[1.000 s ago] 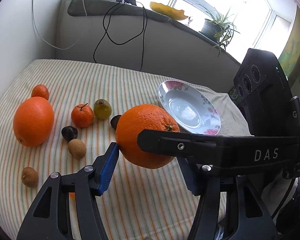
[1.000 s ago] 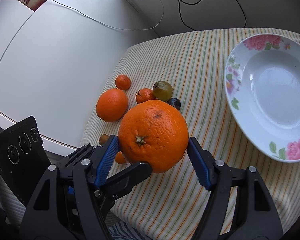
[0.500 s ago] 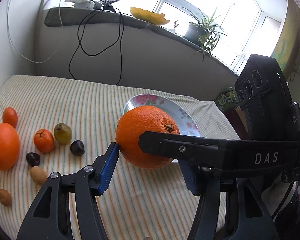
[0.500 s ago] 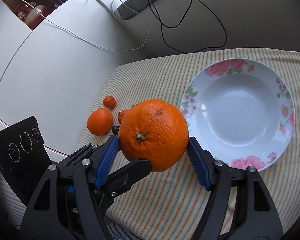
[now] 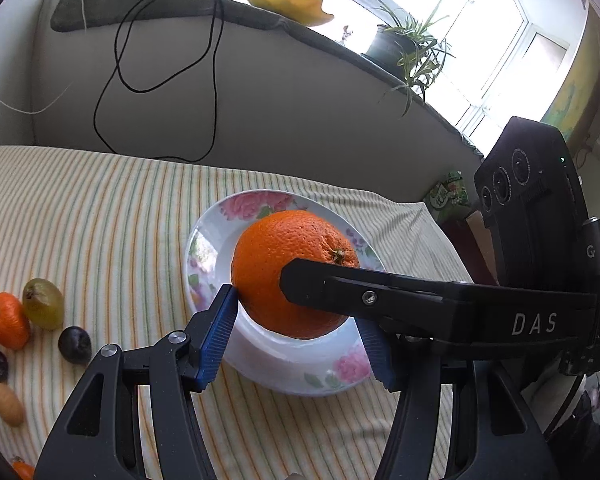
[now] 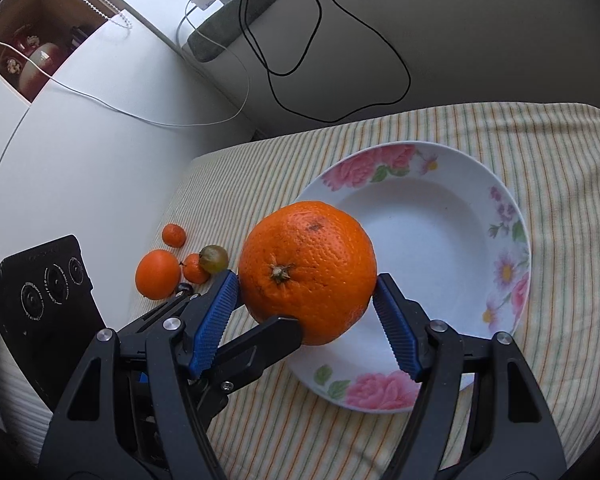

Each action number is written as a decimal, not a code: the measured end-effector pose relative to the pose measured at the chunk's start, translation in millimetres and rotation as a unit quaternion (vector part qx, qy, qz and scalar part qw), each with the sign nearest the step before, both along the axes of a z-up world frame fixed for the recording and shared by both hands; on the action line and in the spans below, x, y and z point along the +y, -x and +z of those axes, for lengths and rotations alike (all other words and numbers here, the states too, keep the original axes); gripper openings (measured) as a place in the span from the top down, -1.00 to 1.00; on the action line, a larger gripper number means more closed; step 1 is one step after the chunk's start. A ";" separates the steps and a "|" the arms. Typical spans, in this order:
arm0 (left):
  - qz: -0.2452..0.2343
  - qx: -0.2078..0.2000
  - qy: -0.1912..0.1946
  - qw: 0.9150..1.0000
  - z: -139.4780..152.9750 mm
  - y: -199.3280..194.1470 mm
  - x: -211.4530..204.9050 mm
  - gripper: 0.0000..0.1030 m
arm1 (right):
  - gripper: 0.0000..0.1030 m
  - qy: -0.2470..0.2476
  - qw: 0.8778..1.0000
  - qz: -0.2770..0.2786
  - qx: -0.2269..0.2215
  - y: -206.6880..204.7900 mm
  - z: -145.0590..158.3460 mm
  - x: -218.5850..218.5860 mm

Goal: Organize fruits
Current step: 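Carry the held orange over the white plate and lower it, then open the right tool to release the orange and withdraw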

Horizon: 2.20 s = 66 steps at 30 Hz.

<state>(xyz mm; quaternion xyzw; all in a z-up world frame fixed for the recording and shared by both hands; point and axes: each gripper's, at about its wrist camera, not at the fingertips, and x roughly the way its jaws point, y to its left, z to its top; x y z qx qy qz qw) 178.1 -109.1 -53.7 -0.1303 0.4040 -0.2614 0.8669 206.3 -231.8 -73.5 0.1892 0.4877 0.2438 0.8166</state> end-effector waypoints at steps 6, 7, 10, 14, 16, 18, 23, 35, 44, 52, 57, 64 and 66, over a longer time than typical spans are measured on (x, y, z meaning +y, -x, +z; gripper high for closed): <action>-0.004 0.012 -0.002 1.000 -3.1 -16.8 -14.3 -0.14 | -0.42 0.012 1.000 -0.006 0.003 -17.7 -3.2 -12.5; -0.005 0.015 -0.002 1.000 -3.1 -18.4 -14.8 -0.15 | -0.42 0.013 1.000 -0.007 0.006 -19.8 -4.4 -14.2; -0.006 0.025 -0.001 1.000 -9.2 -24.5 -17.6 -0.14 | -0.42 0.016 1.000 -0.009 0.012 -24.7 -9.0 -19.1; 0.002 0.018 -0.021 1.000 -9.6 -25.2 -20.2 -0.11 | -0.42 0.018 1.000 -0.010 0.004 -25.3 -10.8 -20.4; 0.003 0.022 -0.018 1.000 -10.0 -26.9 -18.2 -0.10 | -0.42 0.023 1.000 -0.010 -0.001 -25.4 -8.7 -20.3; 0.004 0.022 -0.018 1.000 -9.9 -27.5 -17.6 -0.10 | -0.42 0.028 0.999 -0.012 -0.008 -23.9 -5.9 -19.8; 0.003 0.016 -0.030 0.999 -9.2 -23.6 -19.0 -0.14 | -0.45 0.060 0.998 -0.021 -0.028 -20.7 1.8 -16.6; 0.014 -0.010 -0.043 0.999 -0.2 10.4 -4.0 -0.21 | -0.50 0.111 0.990 -0.052 -0.071 -2.7 15.0 -20.0; 0.028 -0.043 -0.096 0.994 11.3 48.3 13.6 -0.21 | -0.50 0.162 0.976 -0.042 -0.141 31.9 28.1 -4.1; 0.076 -0.059 -0.128 0.987 22.8 78.4 48.0 -0.21 | -0.50 0.200 0.961 -0.030 -0.188 59.5 39.4 19.1; 0.109 -0.048 -0.143 0.983 20.2 98.3 80.6 -0.21 | -0.54 0.205 0.956 -0.001 -0.209 76.4 45.6 39.9; 0.153 -0.023 -0.153 0.976 5.5 130.0 134.2 -0.21 | -0.82 0.210 0.957 0.038 -0.195 83.4 38.5 75.0; 0.160 -0.015 -0.154 0.975 -0.8 139.4 145.7 -0.21 | -0.82 0.213 0.956 0.056 -0.196 87.1 34.6 86.3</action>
